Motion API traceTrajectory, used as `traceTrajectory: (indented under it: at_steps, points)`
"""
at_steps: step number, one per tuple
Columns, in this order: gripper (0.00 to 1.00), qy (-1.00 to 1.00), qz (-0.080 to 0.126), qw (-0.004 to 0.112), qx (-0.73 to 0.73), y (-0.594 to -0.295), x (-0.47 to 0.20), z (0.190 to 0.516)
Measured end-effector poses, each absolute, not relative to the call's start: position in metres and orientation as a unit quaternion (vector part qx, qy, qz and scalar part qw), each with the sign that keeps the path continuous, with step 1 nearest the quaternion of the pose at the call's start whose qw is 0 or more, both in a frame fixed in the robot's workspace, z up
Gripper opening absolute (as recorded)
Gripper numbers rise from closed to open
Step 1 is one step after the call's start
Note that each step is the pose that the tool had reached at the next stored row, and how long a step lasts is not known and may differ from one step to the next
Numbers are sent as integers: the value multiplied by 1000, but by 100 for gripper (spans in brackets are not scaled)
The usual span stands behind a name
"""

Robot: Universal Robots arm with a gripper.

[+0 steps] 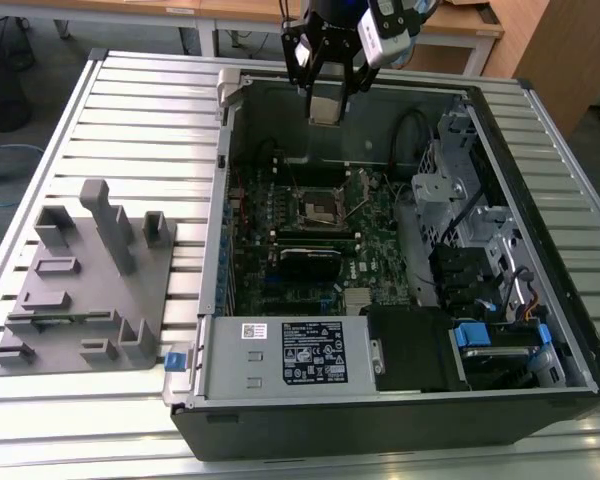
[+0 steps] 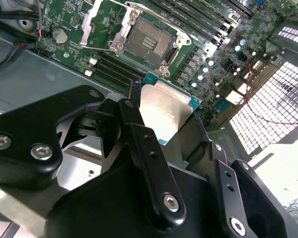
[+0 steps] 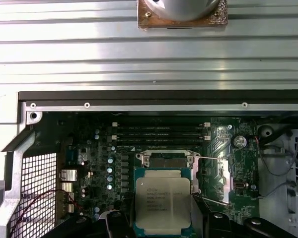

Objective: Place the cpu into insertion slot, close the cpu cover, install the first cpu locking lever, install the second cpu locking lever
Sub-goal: 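Place the cpu into insertion slot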

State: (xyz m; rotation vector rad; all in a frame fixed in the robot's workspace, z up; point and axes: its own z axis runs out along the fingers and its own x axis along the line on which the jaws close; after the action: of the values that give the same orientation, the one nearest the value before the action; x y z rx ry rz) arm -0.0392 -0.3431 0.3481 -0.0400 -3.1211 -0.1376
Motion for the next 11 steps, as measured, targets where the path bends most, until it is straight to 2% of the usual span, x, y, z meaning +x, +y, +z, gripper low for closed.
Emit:
traceTrajectory:
  at_steps: [11]
  points:
    - [54, -999, -44, 9, -13, -343, -39, 346]
